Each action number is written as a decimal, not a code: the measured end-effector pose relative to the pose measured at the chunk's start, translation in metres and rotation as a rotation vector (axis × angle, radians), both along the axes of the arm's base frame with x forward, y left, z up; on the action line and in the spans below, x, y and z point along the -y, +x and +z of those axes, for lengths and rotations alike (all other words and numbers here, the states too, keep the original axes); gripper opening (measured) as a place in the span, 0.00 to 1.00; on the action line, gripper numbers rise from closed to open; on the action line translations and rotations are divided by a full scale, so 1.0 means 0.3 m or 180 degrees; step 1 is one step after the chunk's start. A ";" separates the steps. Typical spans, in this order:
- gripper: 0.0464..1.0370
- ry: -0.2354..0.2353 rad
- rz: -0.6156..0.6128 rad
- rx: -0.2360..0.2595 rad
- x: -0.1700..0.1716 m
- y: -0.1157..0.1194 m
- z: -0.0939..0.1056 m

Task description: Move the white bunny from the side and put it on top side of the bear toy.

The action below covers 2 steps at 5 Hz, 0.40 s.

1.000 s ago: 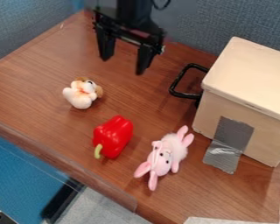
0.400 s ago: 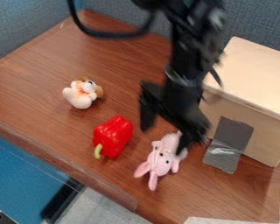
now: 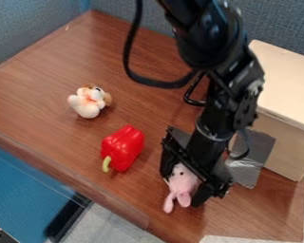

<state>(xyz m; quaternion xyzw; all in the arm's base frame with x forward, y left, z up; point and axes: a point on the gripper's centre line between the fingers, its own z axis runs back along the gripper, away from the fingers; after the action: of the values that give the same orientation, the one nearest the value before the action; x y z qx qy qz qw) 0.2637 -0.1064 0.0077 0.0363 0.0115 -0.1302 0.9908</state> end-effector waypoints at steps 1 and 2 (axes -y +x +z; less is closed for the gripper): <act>0.94 0.0055 -0.0061 -0.0048 -0.006 0.003 0.000; 0.67 -0.0057 -0.0014 -0.0051 -0.027 -0.003 0.025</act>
<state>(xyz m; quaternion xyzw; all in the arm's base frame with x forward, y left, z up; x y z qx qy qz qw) 0.2627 -0.0983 0.0154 0.0265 0.0182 -0.1328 0.9906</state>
